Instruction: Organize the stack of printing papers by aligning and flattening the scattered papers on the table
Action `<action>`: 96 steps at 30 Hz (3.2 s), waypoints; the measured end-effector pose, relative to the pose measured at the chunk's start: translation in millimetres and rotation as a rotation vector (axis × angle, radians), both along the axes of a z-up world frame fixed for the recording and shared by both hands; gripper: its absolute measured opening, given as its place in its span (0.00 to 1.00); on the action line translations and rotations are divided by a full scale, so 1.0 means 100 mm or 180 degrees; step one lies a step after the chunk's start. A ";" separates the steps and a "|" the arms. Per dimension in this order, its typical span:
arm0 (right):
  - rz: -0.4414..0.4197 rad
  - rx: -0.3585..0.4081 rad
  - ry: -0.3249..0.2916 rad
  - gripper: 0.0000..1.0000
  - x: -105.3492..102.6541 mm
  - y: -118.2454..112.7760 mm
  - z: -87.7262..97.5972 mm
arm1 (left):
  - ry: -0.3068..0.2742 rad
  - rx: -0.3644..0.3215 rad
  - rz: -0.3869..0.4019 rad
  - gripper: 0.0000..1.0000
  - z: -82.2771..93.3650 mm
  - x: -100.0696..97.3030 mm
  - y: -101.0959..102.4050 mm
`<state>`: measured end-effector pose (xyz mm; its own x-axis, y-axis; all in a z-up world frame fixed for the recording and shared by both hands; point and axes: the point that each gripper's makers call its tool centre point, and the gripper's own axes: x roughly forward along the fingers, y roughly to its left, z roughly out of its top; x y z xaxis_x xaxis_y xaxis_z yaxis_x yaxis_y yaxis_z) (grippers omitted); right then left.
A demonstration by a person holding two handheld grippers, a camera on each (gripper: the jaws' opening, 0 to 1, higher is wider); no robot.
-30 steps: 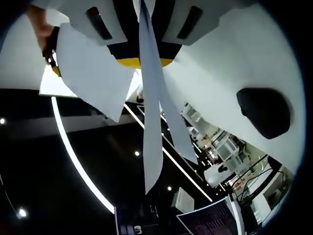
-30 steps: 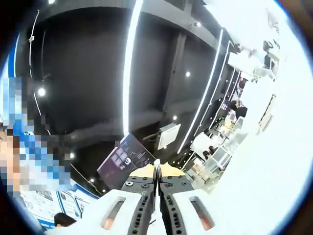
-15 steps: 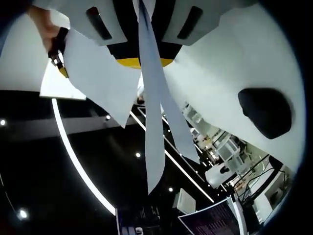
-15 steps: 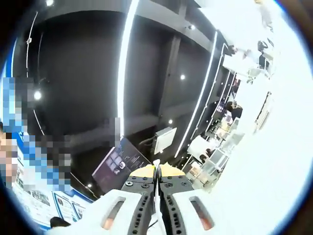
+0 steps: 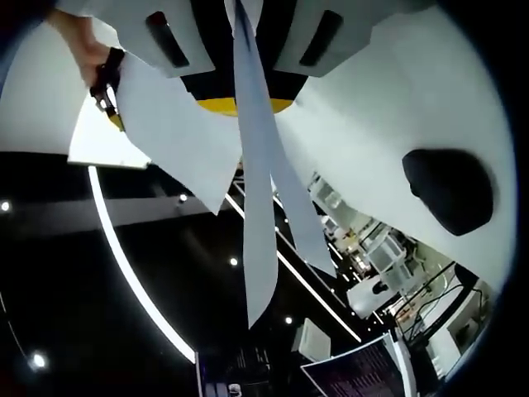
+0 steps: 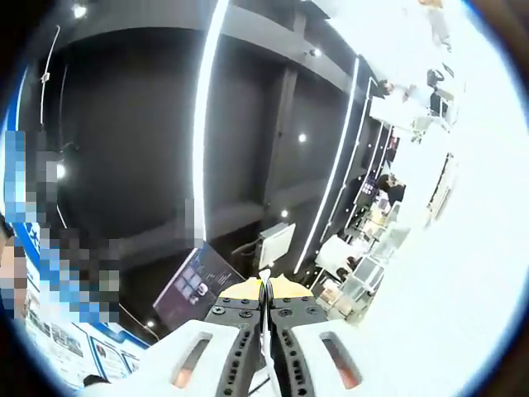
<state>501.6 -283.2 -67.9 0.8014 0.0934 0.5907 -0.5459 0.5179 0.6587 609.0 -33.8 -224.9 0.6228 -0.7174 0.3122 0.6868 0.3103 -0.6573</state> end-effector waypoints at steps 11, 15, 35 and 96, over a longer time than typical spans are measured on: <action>0.0106 0.0082 -0.0168 0.00 0.15 0.04 0.03 | 0.0002 0.0023 -0.0011 0.07 -0.01 0.01 -0.01; 0.0156 0.0184 -0.0196 0.00 0.21 0.00 0.03 | 0.0006 0.0032 -0.0023 0.07 -0.01 0.01 -0.02; 0.0336 0.0527 0.0088 0.00 0.45 -0.01 -0.48 | 0.0008 -0.0007 -0.0078 0.08 -0.01 0.00 -0.05; -0.0301 0.0499 0.0616 0.00 0.31 0.64 -1.07 | 0.0022 -0.0046 -0.0148 0.17 0.01 -0.03 -0.07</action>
